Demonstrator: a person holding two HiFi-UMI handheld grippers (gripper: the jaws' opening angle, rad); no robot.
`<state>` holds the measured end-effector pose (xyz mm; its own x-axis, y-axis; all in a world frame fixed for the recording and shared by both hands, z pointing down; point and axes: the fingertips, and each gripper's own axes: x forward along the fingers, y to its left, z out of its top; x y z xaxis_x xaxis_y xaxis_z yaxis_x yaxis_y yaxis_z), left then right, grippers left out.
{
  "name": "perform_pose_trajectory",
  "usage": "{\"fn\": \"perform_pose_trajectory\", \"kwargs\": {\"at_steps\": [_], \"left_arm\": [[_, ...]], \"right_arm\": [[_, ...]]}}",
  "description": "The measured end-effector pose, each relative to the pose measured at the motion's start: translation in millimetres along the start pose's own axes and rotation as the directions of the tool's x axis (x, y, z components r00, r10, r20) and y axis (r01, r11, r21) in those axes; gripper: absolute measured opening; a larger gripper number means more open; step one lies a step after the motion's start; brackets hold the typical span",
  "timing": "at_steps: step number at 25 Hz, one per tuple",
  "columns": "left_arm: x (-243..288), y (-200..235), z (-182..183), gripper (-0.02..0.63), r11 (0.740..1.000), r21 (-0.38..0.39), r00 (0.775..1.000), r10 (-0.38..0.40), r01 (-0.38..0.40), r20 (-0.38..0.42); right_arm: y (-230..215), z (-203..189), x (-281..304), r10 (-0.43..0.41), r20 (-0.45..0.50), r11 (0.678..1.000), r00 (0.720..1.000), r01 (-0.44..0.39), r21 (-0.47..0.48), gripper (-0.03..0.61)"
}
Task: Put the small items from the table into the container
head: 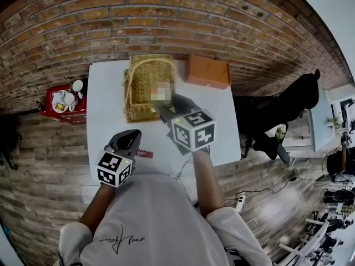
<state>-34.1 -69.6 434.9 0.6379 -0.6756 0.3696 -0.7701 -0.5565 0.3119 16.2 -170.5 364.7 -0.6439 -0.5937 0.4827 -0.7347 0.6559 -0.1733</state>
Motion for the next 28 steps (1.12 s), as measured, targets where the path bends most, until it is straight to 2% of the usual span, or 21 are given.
{"fn": "perform_pose_trajectory", "kwargs": {"at_steps": [7,16,28], "left_arm": [[1.2,-1.6,2.7,0.009,1.000,-0.001,1.000,0.000,0.000,-0.001],[0.7,2.4,-0.6,0.009,1.000,-0.012,1.000,0.004,-0.004,0.004],[0.6,7.8,-2.3,0.009,0.999,-0.046,1.000,0.008,-0.008,0.010]], "right_arm": [[-6.6,3.8,14.3,-0.052,0.007,0.998,0.999,0.051,0.021,0.178],[-22.9,-0.8,26.6,-0.161,0.023,0.985,0.987,0.159,0.069,0.178],[-27.2,-6.6,38.2,-0.191,-0.005,0.977,0.982,0.190,0.098,0.179]]}}
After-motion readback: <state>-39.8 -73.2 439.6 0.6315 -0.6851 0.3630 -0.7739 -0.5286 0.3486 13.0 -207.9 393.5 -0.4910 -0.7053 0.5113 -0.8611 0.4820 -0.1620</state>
